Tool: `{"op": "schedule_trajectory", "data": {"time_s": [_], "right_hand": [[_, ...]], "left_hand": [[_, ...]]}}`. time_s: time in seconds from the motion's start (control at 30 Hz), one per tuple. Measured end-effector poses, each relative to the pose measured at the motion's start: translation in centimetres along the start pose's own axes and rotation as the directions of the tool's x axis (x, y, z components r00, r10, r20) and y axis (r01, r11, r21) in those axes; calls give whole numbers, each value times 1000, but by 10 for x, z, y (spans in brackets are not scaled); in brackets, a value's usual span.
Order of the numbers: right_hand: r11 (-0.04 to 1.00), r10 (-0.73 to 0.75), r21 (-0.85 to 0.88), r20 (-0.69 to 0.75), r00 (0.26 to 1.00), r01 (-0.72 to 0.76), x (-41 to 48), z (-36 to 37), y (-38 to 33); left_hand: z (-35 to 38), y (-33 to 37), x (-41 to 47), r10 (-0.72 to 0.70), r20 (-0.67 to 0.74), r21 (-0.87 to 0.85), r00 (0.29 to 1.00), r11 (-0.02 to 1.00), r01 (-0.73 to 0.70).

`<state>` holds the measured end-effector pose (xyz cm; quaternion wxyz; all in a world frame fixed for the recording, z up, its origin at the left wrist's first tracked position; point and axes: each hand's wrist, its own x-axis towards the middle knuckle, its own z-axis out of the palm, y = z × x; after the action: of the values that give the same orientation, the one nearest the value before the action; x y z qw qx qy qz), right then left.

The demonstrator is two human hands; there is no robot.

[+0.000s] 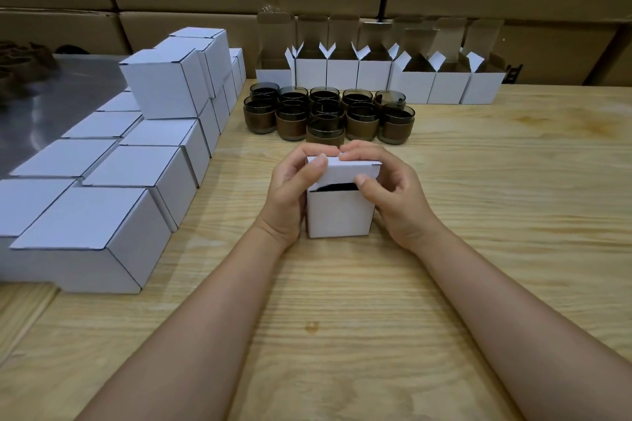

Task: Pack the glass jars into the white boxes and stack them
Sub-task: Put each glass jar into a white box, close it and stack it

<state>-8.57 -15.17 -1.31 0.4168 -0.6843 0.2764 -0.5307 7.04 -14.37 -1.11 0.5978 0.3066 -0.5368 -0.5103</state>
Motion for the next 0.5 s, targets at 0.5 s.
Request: {"op": "schedule_trajectory", "data": {"time_s": [0.5], "right_hand": [[999,-1,49,84,996,-3,-3,-2,-4]], "left_hand": [[-7,-2,0,-47,54,42,997,998,45]]}}
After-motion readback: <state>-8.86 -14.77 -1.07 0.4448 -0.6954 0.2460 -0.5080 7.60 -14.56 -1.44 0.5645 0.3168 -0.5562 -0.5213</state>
